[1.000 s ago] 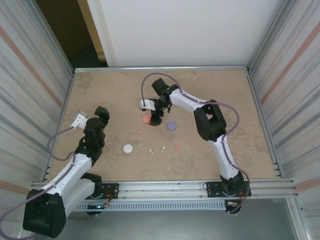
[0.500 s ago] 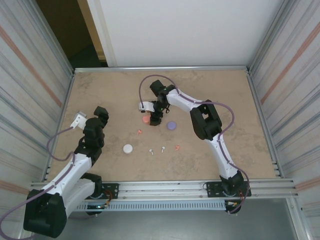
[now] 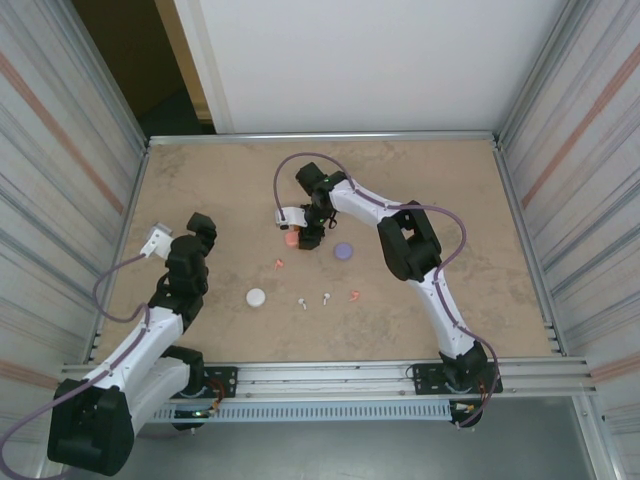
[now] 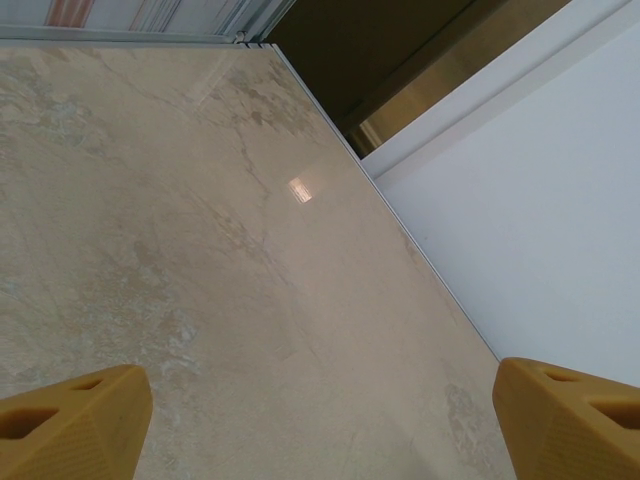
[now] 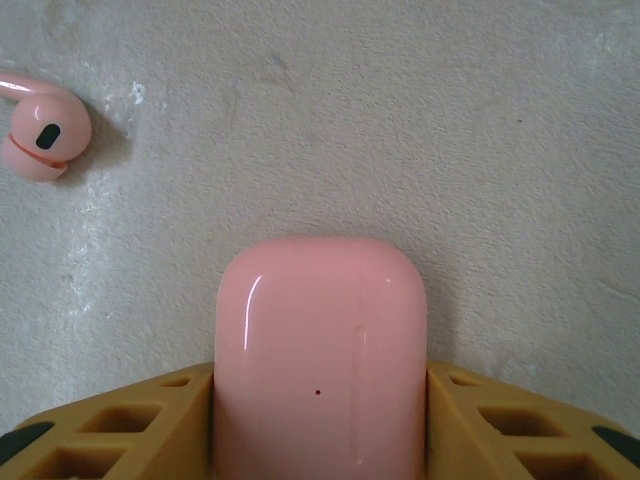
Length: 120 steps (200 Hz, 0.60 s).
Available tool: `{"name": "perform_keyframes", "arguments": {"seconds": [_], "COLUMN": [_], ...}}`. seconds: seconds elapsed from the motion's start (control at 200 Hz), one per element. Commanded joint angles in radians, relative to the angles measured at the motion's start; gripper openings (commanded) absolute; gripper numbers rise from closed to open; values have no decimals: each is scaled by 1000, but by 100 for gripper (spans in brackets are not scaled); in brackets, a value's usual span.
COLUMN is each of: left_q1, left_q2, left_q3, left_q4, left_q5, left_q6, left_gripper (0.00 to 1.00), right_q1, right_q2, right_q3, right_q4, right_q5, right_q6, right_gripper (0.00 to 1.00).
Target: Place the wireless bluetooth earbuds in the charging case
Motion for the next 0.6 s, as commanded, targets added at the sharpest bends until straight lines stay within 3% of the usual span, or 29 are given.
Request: {"name": "perform_keyframes", "arguments": {"seconds": [0.0,0.306,0.596], "left_q1": [9,11,17], "left_q2": [-15,-40,-48], "left_q3": [19,17,30], "left_q4": [-10,-10,33], "left_q5": [-18,-10,67], "left_q6": [-16,2,64], "left_gripper": [88,88,89], "right_q1": [9,7,-11], "right_q2": [-14,-180,-430], "right_q3": [1,-148,-478], "right_q4": [26,171,407], "right_q5": [34,33,32], "right_q6": [-11,15,89], "right_gripper": [46,43,42]}}
